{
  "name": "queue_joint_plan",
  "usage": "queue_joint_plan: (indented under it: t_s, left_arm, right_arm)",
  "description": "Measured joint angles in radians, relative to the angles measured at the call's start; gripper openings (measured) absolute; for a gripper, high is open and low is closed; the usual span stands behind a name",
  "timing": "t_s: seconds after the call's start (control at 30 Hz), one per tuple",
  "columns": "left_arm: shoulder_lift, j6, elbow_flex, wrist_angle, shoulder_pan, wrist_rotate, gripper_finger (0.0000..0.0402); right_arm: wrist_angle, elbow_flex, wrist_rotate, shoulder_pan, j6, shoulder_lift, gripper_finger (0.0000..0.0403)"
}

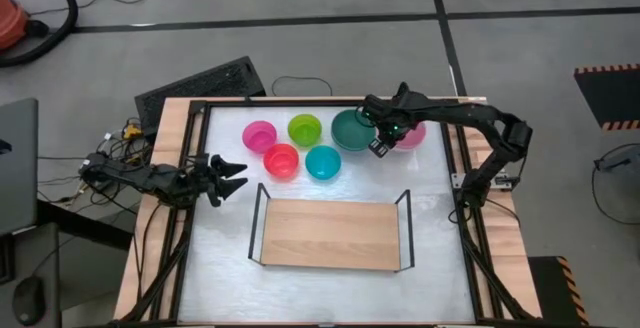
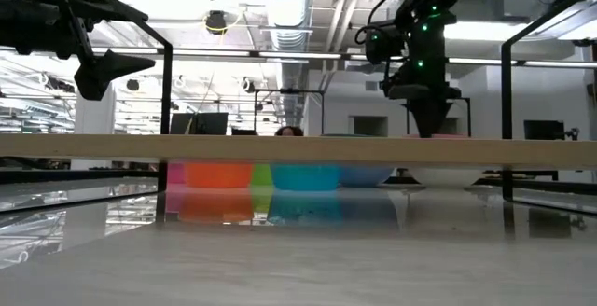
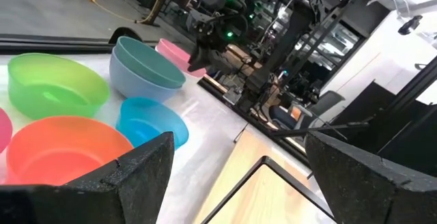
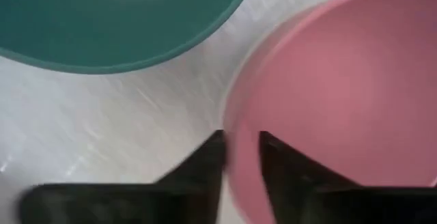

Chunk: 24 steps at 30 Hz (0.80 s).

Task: Place and stack bowls onto a shelf
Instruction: Put the big pink bowl on the shelf

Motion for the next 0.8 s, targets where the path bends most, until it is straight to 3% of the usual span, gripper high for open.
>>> queue_joint_plan:
  t_s: [0.1, 0.47, 0.57, 0.8]
  left_arm:
    - [0.0, 0.0, 0.0, 0.0, 0.0, -0.009, 0.0316]
    - [0.0, -0.003, 0.0, 0.0, 0.0, -0.025, 0.0316]
    - [0.0, -0.002, 0.0, 0.0, 0.0, -0.025, 0.0316]
    - [0.0, 0.004, 0.0, 0.0, 0.0, -0.026, 0.0316]
  right_arm:
    - [-0.003, -0.001, 0.002, 0.0, 0.003, -0.018, 0.0027]
    - [-0.044, 0.101, 0.14, 0.072, -0.019, -0.139, 0.0025]
    - [-0.043, 0.15, 0.127, 0.149, -0.089, -0.171, 0.0025]
    - [0.026, 0.255, -0.052, 0.425, -0.194, -0.17, 0.0025]
